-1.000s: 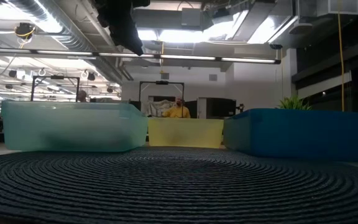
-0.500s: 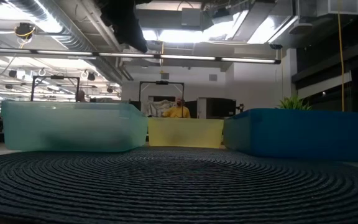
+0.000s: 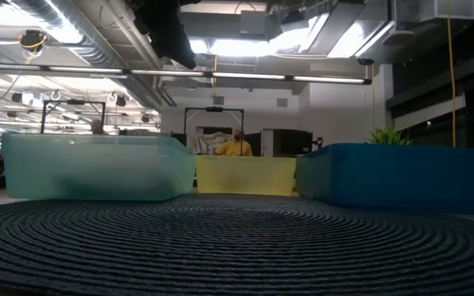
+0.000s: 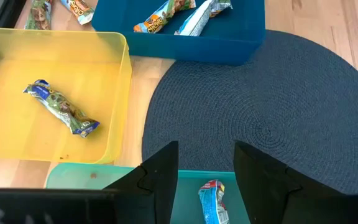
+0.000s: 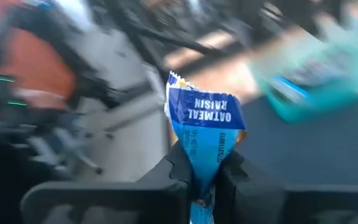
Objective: Pick and place Granola Bars by type
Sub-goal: Put the blue granola bar into the yellow bin
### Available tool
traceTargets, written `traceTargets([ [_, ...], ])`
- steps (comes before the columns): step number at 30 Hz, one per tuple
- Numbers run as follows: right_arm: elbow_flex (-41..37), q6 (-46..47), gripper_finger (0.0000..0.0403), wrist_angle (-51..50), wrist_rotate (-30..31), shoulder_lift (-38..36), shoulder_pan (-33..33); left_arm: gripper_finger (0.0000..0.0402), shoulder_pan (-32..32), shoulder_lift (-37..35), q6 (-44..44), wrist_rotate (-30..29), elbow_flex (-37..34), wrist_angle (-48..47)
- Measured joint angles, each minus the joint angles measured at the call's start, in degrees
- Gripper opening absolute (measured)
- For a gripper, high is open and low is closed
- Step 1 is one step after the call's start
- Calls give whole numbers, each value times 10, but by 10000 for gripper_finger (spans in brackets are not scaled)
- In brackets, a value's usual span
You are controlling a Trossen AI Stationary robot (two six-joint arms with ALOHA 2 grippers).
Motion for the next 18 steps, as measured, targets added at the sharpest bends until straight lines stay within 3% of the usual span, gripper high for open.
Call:
traceTargets([
  [8, 0, -167, 33, 215, -29, -7, 7, 143, 0, 0, 6, 0, 0, 0],
  [18, 0, -246, 21, 305, -86, -7, 28, 143, 0, 0, 15, 0, 0, 0],
])
